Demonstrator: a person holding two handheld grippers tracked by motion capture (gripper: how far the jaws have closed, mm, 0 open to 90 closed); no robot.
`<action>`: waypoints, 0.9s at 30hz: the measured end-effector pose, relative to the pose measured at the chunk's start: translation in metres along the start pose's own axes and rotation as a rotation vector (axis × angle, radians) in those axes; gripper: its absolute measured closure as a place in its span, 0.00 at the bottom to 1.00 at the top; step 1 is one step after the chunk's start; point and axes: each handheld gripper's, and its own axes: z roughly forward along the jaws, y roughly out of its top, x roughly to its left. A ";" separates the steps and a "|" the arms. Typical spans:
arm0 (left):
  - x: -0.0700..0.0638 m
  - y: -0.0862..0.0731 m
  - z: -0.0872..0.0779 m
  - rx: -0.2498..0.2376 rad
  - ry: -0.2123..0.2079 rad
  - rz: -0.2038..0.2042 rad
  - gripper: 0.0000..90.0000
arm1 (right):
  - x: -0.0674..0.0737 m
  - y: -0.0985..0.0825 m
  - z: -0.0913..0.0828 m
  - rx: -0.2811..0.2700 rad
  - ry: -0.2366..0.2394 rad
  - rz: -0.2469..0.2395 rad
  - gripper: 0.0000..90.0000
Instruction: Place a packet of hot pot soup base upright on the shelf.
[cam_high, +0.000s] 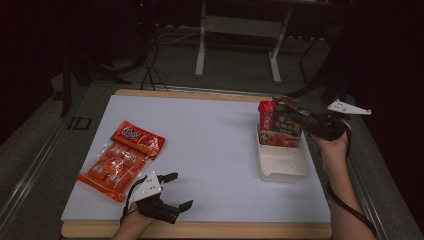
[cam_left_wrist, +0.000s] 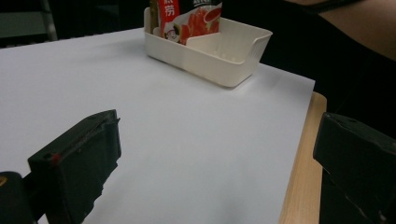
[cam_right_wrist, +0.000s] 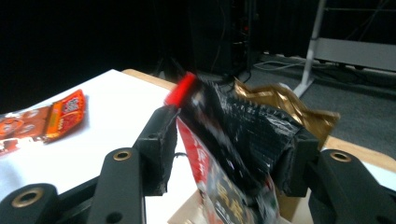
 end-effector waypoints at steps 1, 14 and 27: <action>0.000 0.000 0.000 -0.002 -0.006 -0.003 0.02 | 0.003 0.004 -0.001 -0.005 0.000 -0.007 0.52; 0.000 0.003 -0.002 0.006 -0.026 -0.063 0.03 | 0.030 0.025 -0.012 -0.024 0.017 -0.058 0.49; 0.000 0.003 -0.003 0.006 -0.020 -0.059 0.03 | 0.063 0.035 -0.016 -0.054 0.133 -0.077 0.45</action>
